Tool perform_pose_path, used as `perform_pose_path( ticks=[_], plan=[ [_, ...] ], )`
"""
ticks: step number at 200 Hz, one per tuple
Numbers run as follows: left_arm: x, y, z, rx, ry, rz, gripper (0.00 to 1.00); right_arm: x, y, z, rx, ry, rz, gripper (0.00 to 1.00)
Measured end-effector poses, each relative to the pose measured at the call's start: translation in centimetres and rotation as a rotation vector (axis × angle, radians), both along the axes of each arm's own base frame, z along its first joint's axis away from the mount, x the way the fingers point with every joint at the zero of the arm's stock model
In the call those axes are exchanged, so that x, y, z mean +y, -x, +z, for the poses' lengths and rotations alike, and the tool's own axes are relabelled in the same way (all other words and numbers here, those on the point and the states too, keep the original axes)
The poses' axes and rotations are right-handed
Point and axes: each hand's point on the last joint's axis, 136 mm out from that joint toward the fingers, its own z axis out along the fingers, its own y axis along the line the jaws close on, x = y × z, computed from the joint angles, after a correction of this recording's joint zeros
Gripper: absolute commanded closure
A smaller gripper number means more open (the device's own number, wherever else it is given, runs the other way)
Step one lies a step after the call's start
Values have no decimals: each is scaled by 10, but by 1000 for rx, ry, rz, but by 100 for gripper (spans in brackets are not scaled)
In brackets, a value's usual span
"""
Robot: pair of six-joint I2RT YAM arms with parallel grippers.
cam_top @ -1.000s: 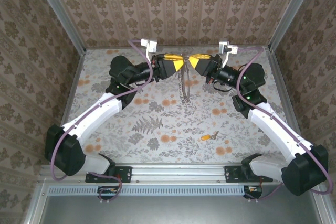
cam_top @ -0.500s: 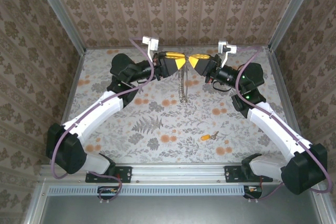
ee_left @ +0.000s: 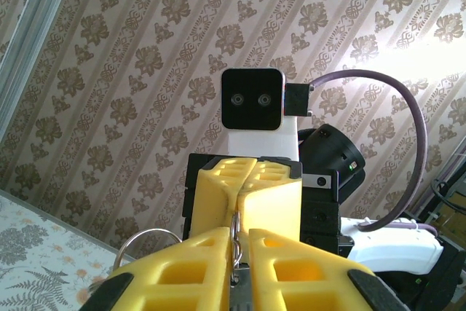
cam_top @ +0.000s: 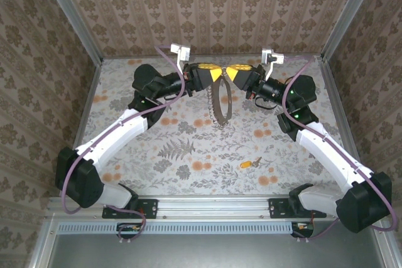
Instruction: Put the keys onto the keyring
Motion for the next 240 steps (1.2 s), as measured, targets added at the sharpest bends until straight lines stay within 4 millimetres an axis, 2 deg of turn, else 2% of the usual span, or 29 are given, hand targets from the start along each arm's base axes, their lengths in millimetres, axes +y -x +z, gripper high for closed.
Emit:
perform_pose_path(
  ticks=[24, 47, 75, 117, 157, 172, 185, 204, 222, 240],
  plan=[
    [-1, 0, -1, 1, -3, -1, 83, 0, 0, 0, 0, 0, -1, 100],
    [-2, 1, -3, -4, -10, -1, 73, 0, -1, -1, 4, 1, -1, 100],
    [-3, 1, -6, -3, -23, -1, 73, 0, -4, -4, 11, 4, -3, 100],
    [-4, -2, -10, -5, -35, 12, 100, 0, -4, -4, 12, 5, -5, 100],
    [-4, -2, -10, -9, -35, 16, 100, 0, -5, -4, 13, 4, -8, 100],
    [-4, -3, -10, -11, -37, 18, 100, -1, -6, -5, 20, 4, -10, 67],
    [-6, 0, -13, -14, -47, 10, 100, -3, -10, -7, 33, 7, -27, 54],
    [-10, 3, -19, -16, -71, 0, 100, -10, -15, -10, 59, 12, -61, 49],
    [-12, 4, -23, -27, -99, -1, 100, -24, -17, -8, 75, 11, -103, 49],
    [-13, 3, -25, -49, -132, 3, 100, -34, -10, -2, 68, 8, -126, 51]
  ],
)
